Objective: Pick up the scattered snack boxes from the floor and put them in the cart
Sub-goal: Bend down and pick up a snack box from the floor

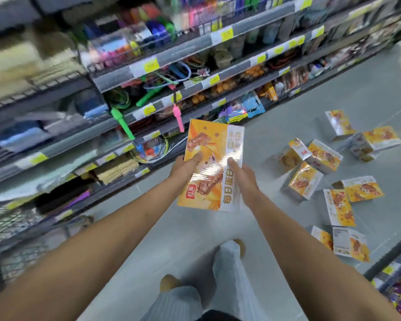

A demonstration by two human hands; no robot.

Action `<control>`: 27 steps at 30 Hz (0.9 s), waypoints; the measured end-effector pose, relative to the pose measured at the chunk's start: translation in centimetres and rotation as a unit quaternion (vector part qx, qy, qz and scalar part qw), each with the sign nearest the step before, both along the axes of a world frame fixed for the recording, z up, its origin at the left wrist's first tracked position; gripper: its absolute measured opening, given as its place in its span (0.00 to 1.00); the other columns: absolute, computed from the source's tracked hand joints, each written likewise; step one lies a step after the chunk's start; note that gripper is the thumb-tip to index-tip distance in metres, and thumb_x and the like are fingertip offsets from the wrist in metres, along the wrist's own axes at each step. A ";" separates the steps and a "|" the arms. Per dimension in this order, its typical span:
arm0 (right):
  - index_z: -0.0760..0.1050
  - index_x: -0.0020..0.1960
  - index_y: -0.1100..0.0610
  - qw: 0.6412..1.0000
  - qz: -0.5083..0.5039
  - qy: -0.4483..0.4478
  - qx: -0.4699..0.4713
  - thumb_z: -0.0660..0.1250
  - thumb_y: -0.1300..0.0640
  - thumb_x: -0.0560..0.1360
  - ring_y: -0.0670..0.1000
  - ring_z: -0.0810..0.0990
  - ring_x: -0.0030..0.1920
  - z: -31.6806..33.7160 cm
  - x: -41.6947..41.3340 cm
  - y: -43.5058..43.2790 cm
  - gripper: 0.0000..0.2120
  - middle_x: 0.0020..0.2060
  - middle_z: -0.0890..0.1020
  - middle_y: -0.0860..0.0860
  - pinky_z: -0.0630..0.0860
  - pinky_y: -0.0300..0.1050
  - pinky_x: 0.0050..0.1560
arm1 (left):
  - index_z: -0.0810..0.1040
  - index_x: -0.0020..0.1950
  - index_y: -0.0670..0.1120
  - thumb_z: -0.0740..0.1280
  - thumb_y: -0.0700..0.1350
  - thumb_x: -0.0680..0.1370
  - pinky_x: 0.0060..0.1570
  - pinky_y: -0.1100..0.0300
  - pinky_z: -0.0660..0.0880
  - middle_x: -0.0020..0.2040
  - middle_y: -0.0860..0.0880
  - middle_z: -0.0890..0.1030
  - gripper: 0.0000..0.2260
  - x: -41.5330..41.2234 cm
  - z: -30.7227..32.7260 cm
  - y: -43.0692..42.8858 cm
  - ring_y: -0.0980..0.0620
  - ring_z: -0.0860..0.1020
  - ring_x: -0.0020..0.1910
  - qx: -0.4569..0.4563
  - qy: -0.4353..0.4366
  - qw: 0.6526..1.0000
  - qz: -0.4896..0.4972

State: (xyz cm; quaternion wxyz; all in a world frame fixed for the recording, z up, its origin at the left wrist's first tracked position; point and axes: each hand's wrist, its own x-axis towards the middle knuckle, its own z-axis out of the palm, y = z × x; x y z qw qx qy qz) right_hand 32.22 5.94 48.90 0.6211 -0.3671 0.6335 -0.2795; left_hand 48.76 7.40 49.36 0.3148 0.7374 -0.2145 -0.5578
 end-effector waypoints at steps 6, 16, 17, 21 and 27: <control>0.77 0.58 0.53 0.995 0.099 0.001 -0.028 0.63 0.49 0.79 0.50 0.83 0.44 2.2 12.4 5.1 0.12 0.48 0.84 0.52 0.79 0.46 0.49 | 0.62 0.75 0.47 0.67 0.61 0.74 0.56 0.54 0.70 0.72 0.48 0.70 0.34 11.5 2.0 7.9 0.46 0.74 0.60 -0.052 0.014 0.993 0.106; 0.77 0.62 0.54 0.961 0.271 0.012 -0.057 0.63 0.50 0.79 0.51 0.80 0.48 5.2 31.4 13.1 0.15 0.52 0.82 0.53 0.77 0.40 0.51 | 0.57 0.76 0.42 0.65 0.59 0.76 0.52 0.56 0.66 0.71 0.46 0.68 0.36 27.0 5.5 21.6 0.53 0.73 0.45 -0.071 -0.027 0.948 0.309; 0.76 0.62 0.55 0.953 0.295 0.012 -0.066 0.63 0.50 0.79 0.49 0.80 0.46 5.5 33.6 14.0 0.15 0.51 0.82 0.52 0.77 0.33 0.44 | 0.55 0.77 0.43 0.65 0.59 0.76 0.54 0.55 0.66 0.72 0.45 0.67 0.37 28.7 6.0 23.3 0.51 0.74 0.49 -0.069 -0.033 0.939 0.334; 0.77 0.59 0.52 0.920 0.383 0.016 -0.076 0.62 0.46 0.79 0.44 0.79 0.38 6.5 40.3 17.0 0.14 0.43 0.82 0.48 0.77 0.37 0.40 | 0.50 0.78 0.44 0.64 0.59 0.77 0.66 0.50 0.64 0.76 0.45 0.62 0.38 33.6 6.6 28.2 0.46 0.68 0.69 -0.073 -0.030 0.915 0.395; 0.79 0.55 0.51 0.871 0.485 0.007 -0.077 0.63 0.42 0.76 0.51 0.83 0.43 6.3 50.7 21.4 0.16 0.40 0.84 0.48 0.77 0.46 0.49 | 0.52 0.78 0.44 0.65 0.61 0.75 0.67 0.48 0.64 0.75 0.45 0.63 0.39 40.8 6.5 34.4 0.45 0.68 0.70 -0.080 -0.025 0.854 0.514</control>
